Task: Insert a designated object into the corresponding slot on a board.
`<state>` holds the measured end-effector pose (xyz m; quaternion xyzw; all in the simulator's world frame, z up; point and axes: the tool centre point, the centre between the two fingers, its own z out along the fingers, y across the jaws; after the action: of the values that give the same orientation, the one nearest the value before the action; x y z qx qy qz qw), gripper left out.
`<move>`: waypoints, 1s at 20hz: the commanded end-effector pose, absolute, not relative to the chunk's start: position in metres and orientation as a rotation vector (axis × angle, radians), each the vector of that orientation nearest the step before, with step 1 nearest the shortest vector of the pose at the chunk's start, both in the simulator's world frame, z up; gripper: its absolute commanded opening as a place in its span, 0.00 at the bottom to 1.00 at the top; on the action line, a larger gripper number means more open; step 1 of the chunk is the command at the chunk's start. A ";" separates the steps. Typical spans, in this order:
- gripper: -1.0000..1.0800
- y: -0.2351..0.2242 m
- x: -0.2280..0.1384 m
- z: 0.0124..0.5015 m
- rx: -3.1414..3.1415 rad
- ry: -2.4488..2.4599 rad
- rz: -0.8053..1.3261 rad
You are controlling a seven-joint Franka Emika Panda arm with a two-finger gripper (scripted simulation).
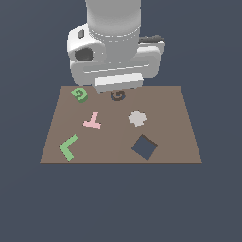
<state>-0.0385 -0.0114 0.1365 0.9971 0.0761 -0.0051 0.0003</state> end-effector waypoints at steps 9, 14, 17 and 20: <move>0.96 -0.064 -0.074 0.102 3.086 0.586 -0.010; 0.96 -0.093 -0.087 0.085 3.049 0.755 -0.006; 0.96 -0.108 -0.091 0.076 3.027 0.839 -0.005; 0.96 -0.121 -0.095 0.068 3.007 0.911 -0.003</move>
<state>-0.0930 -0.1144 0.0721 0.9608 0.2772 -0.0016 -0.0001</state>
